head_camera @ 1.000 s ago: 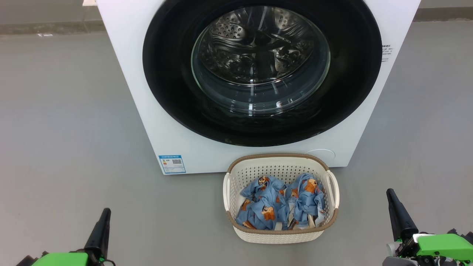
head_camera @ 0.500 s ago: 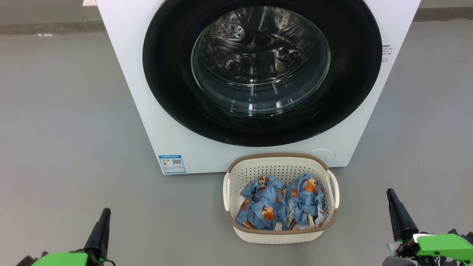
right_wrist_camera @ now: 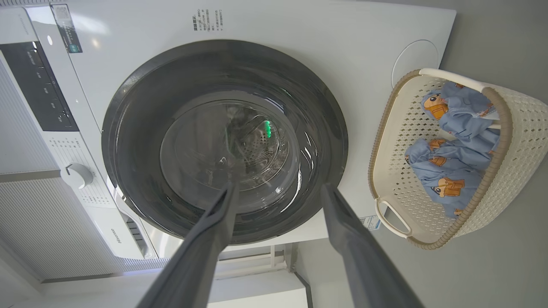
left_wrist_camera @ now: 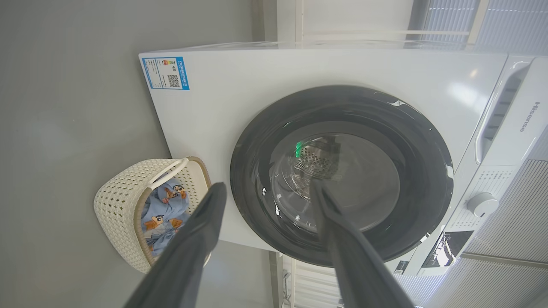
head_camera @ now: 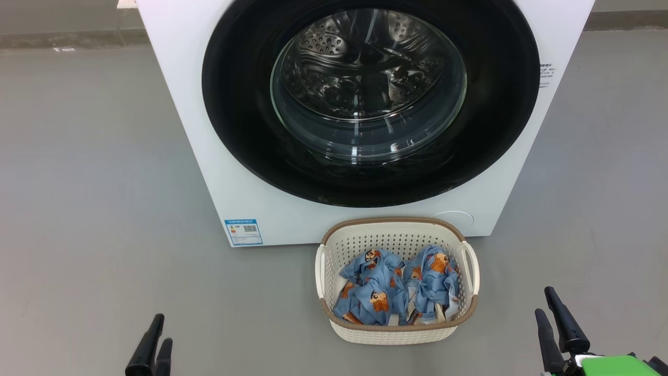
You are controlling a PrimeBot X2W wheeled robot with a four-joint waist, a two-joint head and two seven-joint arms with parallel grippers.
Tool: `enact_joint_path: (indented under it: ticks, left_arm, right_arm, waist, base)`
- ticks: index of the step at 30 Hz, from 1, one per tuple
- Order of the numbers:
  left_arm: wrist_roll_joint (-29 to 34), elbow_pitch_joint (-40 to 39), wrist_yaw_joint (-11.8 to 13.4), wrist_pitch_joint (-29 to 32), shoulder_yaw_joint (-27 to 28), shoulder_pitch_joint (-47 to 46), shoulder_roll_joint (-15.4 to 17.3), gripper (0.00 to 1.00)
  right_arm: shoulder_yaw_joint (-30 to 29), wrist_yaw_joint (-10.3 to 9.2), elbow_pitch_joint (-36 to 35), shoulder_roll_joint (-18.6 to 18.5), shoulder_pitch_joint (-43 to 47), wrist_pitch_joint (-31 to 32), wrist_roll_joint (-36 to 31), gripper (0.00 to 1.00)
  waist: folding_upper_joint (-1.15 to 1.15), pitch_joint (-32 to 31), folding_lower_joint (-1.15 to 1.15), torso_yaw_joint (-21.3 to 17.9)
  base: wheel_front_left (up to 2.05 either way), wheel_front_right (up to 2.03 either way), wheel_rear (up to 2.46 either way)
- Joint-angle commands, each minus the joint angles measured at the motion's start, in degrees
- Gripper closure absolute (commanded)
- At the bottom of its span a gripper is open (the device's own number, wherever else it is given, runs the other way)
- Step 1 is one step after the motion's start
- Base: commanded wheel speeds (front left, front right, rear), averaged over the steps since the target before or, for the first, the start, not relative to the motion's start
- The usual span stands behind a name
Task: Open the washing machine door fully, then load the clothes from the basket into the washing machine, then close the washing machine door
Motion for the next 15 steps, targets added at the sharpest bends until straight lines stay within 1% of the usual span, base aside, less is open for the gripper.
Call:
enact_joint_path:
  ticks: [1,5,15]
  left_arm:
    - [0.6,-1.8,-0.1,-0.5,0.0,-1.5,0.8,0.00]
    - [1.5,-2.4,-0.1,-1.2,-0.3,-1.4,1.1,0.00]
    - [7.1,-3.9,-0.1,-3.0,-0.6,-1.3,1.9,0.00]
  right_arm:
    - [0.4,0.00,-1.5,-0.5,-1.5,-0.5,-0.4,0.00]
    - [0.9,0.01,-1.5,-0.7,-1.6,-1.2,-1.2,0.00]
    - [2.7,0.01,-0.8,-1.8,-2.5,-3.0,-5.2,0.00]
  waist:
    - [0.00,0.0,0.09,0.0]
    - [0.00,0.1,0.00,0.1]
    - [0.00,0.1,-0.01,0.2]
  base:
    - [0.00,0.00,0.00]
    - [0.00,0.00,0.00]
    - [0.00,0.00,0.00]
